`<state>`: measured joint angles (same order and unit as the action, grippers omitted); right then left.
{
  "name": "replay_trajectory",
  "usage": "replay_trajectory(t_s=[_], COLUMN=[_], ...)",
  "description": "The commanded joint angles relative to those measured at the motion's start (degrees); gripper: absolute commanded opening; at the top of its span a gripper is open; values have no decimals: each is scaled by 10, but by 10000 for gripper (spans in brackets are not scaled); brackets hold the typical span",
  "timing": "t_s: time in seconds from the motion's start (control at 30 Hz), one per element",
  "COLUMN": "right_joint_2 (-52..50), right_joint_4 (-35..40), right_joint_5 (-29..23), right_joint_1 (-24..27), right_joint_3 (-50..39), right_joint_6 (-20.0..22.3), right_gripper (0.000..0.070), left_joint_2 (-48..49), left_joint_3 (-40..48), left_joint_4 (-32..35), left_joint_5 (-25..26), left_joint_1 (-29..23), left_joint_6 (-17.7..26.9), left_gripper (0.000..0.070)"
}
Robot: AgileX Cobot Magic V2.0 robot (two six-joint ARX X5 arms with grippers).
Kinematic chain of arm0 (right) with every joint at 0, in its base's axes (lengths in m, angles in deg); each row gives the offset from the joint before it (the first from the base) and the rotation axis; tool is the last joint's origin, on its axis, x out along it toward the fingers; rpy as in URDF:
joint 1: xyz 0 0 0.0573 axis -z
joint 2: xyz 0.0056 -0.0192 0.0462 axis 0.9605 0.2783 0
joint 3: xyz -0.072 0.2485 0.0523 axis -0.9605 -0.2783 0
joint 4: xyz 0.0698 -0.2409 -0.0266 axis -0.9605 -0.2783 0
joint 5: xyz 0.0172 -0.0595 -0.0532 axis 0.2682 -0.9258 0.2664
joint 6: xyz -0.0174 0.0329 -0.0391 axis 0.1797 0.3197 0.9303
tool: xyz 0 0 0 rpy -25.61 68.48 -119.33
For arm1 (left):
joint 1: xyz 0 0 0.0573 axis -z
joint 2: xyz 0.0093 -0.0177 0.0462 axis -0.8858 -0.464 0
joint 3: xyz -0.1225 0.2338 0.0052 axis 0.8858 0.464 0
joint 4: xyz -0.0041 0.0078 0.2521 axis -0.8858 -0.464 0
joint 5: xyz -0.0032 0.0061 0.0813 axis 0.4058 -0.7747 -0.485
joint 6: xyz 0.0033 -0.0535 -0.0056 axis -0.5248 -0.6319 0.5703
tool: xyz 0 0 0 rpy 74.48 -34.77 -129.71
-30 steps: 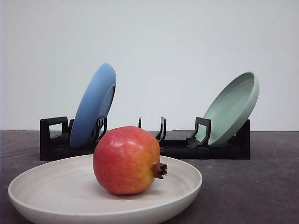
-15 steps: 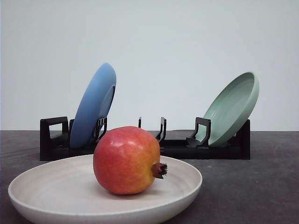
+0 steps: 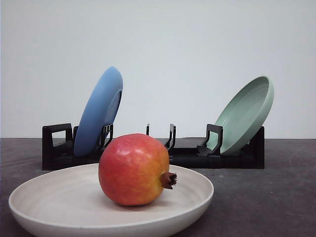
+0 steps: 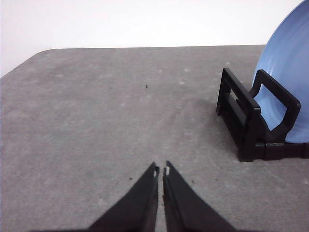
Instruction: Place pomegranate in white plate
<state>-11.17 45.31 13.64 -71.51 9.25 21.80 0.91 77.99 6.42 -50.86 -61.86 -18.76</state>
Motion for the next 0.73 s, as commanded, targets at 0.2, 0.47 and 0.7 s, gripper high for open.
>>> replay_trajectory(t_s=[0.2,0.47,0.7], right_joint_2=[0,0,0], right_joint_4=[5,5,5], right_joint_5=[0,0,0], right_joint_1=[1,1,1], right_joint_3=[-2,-2,-2], right_joint_6=[-10,-10,-10], right_gripper=[0,0,0], left_joint_2=[0,0,0], left_joint_3=[7,7,7], left_joint_4=[0,0,0], left_joint_5=[1,1,1], left_joint_1=[-1,-1,-1], left_joint_6=[-2,-2,-2], left_gripper=[0,0,0])
